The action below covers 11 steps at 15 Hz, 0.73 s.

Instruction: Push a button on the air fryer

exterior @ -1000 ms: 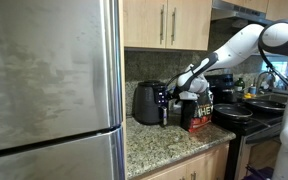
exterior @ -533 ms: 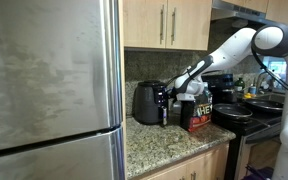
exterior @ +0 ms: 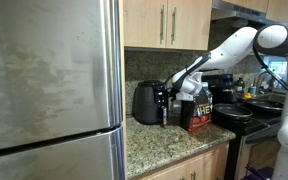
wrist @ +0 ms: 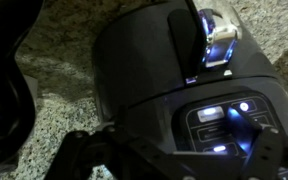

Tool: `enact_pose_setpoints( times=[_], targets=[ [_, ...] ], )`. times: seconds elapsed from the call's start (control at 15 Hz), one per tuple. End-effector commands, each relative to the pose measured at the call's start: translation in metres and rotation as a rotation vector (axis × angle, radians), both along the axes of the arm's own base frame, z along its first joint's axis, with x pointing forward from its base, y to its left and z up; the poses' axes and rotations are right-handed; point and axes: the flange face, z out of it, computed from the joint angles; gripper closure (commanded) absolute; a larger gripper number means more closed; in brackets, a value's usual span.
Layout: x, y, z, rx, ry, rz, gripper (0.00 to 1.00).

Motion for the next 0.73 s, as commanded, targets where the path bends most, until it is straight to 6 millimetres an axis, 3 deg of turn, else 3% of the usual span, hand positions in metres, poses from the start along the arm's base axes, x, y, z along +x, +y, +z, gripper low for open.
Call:
enact_pose_setpoints(
  times=[0.0,0.2,0.47,0.53,0.67],
  targets=[
    [-0.021,-0.038,-0.005,0.004,0.155,-0.051,0.00],
    [-0.050,-0.041,0.013,0.006,0.324,-0.021,0.00],
    [-0.098,-0.025,0.050,0.102,0.488,0.150,0.00],
    [-0.068,-0.023,0.035,0.066,0.452,0.082,0.00],
    [-0.087,-0.021,0.054,0.092,0.476,0.125,0.00]
  ],
)
